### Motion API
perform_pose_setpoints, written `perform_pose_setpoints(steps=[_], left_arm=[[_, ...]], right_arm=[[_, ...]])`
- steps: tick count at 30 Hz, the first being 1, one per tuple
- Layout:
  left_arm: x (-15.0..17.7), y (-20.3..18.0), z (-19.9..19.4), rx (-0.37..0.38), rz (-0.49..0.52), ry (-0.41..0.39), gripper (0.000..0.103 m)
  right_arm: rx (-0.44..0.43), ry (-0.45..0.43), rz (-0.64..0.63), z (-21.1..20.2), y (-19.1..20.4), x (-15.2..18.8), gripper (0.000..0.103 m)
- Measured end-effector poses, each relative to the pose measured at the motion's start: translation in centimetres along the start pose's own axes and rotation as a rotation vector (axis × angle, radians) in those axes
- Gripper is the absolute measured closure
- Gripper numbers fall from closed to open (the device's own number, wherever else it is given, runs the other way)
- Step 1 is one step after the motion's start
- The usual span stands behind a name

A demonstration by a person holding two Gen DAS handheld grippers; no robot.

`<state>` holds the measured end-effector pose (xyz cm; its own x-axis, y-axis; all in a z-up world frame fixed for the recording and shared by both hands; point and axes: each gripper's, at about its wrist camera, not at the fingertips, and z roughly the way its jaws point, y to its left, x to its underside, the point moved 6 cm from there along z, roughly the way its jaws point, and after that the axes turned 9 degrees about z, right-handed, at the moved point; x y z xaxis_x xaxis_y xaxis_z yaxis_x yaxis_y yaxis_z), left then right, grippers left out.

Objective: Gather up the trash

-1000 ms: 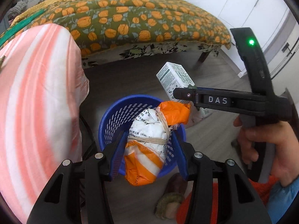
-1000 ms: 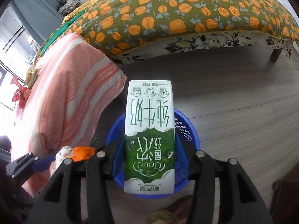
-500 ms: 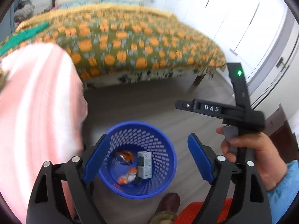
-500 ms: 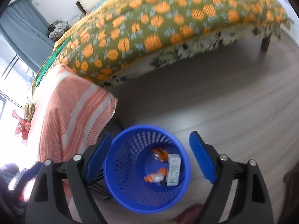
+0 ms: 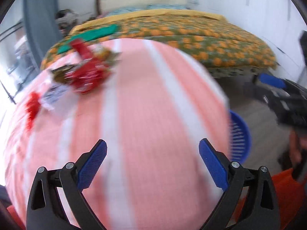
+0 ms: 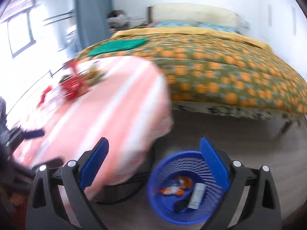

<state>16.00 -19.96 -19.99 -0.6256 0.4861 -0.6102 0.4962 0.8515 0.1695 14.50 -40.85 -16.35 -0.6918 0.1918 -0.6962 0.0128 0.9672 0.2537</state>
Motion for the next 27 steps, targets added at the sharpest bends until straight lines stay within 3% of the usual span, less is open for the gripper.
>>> perform_pose_setpoints(steps=[3, 8, 14, 27], left_arm=[[0.8, 3.4, -0.6, -0.055, -0.037, -0.013, 0.008], [2.3, 8.4, -1.6, -0.146, -0.09, -0.045, 0.006], [3.4, 12.4, -1.3, -0.137, -0.18, -0.03, 0.006], [3.3, 14.5, -2.7, -0.196, -0.215, -0.057, 0.006]], right_arm=[[-0.025, -0.008, -0.061, 0.6, 4.8, 0.6, 0.01], [-0.01, -0.033, -0.115, 1.7, 8.8, 0.7, 0.01], [-0.009, -0.03, -0.137, 3.1, 12.7, 0.7, 0.01], [-0.003, -0.036, -0.2, 4.4, 15.7, 0.8, 0.01]])
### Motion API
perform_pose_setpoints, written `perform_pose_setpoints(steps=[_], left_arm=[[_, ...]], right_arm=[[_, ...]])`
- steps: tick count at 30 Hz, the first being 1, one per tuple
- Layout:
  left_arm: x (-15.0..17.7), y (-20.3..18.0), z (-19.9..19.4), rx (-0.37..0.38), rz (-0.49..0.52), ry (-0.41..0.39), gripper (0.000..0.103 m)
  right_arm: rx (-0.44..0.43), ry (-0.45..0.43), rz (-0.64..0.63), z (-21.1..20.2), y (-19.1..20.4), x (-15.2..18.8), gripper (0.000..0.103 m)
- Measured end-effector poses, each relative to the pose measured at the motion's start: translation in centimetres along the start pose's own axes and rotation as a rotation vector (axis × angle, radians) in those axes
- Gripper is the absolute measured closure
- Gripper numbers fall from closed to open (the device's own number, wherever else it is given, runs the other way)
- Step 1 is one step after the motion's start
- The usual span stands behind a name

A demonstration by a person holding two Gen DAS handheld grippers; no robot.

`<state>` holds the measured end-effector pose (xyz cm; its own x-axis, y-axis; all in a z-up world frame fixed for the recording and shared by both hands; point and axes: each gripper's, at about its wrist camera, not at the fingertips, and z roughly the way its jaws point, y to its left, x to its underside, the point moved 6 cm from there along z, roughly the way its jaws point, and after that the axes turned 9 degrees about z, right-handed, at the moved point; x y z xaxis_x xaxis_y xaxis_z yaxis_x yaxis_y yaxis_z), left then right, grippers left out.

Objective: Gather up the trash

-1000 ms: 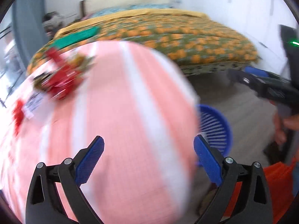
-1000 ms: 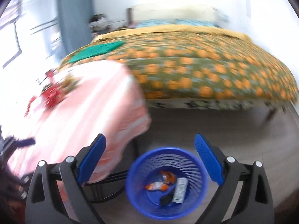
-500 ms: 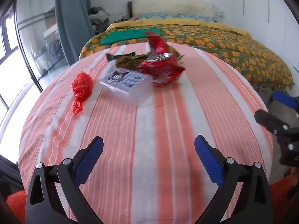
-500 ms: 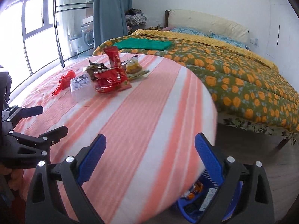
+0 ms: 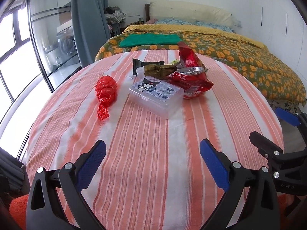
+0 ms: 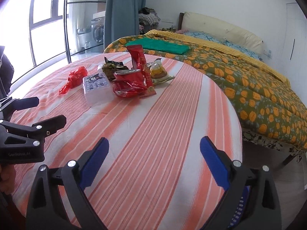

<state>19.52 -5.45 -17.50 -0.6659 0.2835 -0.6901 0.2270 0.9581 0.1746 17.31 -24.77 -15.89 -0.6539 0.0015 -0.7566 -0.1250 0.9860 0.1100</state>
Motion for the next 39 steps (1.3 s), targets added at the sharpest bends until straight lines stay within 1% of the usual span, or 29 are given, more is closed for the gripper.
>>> perform_pose_setpoints(steps=[27, 39], left_arm=[[-0.1, 0.2, -0.9, -0.045, 0.016, -0.024, 0.006], [-0.2, 0.3, -1.3, -0.052, 0.009, -0.033, 0.006]], right_arm=[[0.018, -0.026, -0.008, -0.5, -0.2, -0.2, 0.01], [0.02, -0.025, -0.009, -0.5, -0.3, -0.2, 0.01]])
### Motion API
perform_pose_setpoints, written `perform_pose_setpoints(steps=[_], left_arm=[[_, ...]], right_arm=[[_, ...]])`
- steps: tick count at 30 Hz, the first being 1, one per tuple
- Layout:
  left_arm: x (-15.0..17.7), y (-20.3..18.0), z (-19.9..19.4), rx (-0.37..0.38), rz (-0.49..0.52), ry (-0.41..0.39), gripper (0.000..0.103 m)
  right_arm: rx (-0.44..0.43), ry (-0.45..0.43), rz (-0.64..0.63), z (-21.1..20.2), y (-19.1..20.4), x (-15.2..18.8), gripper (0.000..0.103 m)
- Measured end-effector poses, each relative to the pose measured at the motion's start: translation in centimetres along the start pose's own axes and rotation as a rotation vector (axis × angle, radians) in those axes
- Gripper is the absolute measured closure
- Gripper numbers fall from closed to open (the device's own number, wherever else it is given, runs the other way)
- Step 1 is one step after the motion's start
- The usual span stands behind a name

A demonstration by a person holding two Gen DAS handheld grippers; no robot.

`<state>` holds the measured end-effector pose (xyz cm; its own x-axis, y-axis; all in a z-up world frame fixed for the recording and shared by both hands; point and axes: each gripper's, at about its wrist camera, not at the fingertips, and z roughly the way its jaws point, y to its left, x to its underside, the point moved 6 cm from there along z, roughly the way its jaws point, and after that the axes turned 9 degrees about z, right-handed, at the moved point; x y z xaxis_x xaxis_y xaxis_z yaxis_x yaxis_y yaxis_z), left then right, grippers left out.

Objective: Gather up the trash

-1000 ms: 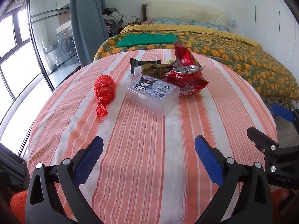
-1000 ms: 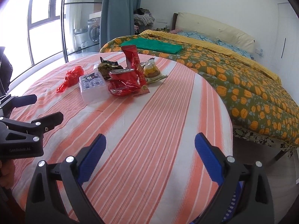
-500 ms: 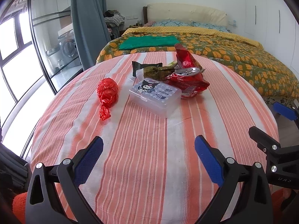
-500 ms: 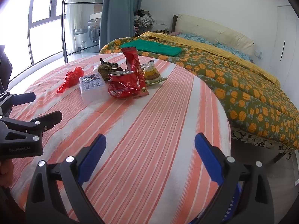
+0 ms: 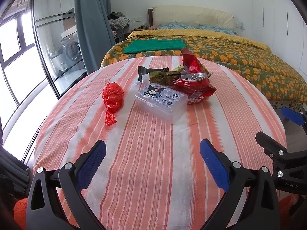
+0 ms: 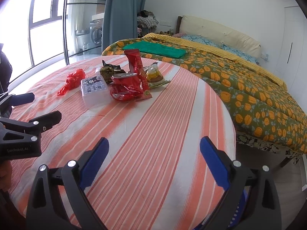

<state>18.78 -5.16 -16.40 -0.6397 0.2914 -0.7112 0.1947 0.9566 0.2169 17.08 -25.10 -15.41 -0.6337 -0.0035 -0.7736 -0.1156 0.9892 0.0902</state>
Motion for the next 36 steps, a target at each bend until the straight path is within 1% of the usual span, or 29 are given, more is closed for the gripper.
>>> perform_pose_setpoints(steps=[15, 21, 28, 36], left_arm=[[-0.3, 0.3, -0.3, -0.002, -0.01, -0.009, 0.006], [-0.7, 0.7, -1.3, -0.001, -0.032, -0.034, 0.006], [-1.8, 1.5, -3.2, 0.007, -0.055, -0.08, 0.006], [-2.3, 1.9, -3.9, 0.018, -0.075, -0.097, 0.006]], right_arm=[[0.004, -0.009, -0.017, -0.1, -0.2, -0.1, 0.01], [0.007, -0.011, -0.022, -0.1, -0.1, 0.0, 0.01], [0.01, -0.008, -0.036, 0.1, 0.2, 0.2, 0.01], [0.011, -0.004, -0.044, 0.3, 0.3, 0.4, 0.01]])
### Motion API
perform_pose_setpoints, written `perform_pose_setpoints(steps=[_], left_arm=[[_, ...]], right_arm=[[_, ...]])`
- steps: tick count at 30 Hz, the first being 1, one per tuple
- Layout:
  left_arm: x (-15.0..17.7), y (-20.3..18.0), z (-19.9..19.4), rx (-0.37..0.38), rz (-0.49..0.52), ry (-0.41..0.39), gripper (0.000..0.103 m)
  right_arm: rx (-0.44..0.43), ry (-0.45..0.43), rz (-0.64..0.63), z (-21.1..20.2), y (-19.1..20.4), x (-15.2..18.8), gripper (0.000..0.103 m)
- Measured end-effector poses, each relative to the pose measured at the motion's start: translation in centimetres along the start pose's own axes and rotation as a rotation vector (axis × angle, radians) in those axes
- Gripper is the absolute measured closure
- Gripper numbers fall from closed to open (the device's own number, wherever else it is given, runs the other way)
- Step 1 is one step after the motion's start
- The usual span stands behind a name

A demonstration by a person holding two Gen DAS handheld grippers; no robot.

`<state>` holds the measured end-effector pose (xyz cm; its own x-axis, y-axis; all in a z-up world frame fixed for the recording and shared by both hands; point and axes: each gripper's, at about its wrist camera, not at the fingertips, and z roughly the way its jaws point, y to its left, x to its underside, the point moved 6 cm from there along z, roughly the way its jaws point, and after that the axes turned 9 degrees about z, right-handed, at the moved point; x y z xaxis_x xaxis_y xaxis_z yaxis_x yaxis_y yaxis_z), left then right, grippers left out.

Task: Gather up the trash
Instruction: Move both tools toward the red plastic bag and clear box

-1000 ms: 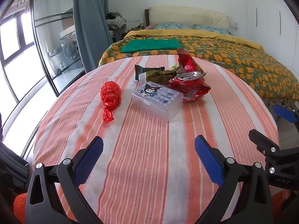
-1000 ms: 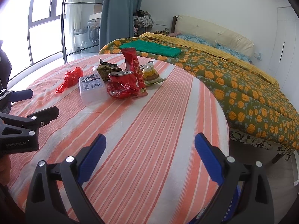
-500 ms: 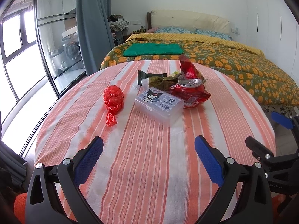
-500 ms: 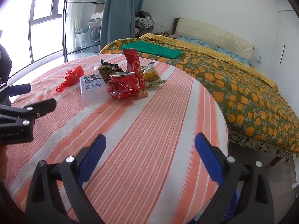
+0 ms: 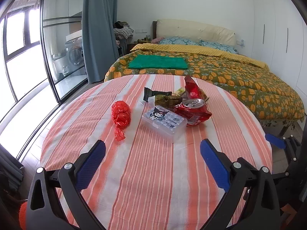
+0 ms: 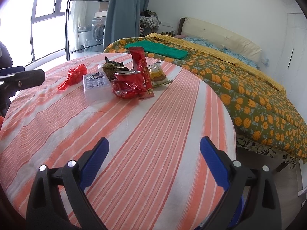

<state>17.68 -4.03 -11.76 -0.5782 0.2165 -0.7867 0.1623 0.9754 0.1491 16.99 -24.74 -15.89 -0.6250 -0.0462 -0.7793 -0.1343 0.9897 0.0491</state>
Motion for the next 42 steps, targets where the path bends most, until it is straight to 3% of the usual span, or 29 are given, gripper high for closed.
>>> perform_pose_setpoints(steps=[42], left_arm=[[0.04, -0.38, -0.58, 0.041, -0.005, 0.004, 0.006]], right_arm=[[0.001, 0.005, -0.017, 0.26, 0.67, 0.49, 0.01]])
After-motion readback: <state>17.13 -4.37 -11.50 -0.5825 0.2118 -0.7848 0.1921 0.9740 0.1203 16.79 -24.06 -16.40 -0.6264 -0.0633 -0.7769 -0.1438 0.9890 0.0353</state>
